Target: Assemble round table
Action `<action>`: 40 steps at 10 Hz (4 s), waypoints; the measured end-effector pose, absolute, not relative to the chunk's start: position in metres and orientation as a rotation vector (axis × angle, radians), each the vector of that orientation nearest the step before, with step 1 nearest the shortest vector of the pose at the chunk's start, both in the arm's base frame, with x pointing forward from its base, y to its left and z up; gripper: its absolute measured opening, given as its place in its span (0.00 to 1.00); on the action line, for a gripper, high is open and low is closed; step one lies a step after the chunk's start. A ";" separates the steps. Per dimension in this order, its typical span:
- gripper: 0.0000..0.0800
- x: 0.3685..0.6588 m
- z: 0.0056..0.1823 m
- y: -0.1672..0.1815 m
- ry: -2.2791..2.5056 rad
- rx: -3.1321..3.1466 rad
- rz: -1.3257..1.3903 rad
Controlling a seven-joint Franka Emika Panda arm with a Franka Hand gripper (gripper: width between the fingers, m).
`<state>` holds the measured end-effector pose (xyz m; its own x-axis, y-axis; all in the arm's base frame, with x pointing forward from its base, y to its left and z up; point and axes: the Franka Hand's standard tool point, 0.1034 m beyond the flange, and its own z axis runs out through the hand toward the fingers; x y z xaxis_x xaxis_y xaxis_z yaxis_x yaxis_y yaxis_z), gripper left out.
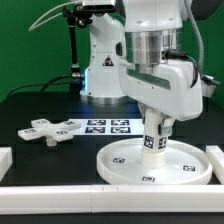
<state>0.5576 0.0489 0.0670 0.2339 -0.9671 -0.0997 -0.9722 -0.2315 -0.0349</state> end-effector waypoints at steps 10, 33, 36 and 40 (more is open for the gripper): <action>0.63 0.556 0.064 0.049 2.428 -1.579 0.098; 0.81 0.569 0.070 0.057 0.263 -3.017 -0.124; 0.81 0.569 0.070 0.057 -0.212 -3.059 -0.150; 0.81 0.570 0.070 0.052 -0.862 -3.004 -0.137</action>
Offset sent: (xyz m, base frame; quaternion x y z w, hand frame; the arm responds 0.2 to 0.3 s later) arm -0.0091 0.0030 -0.0055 0.0522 -0.0229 0.2333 0.9707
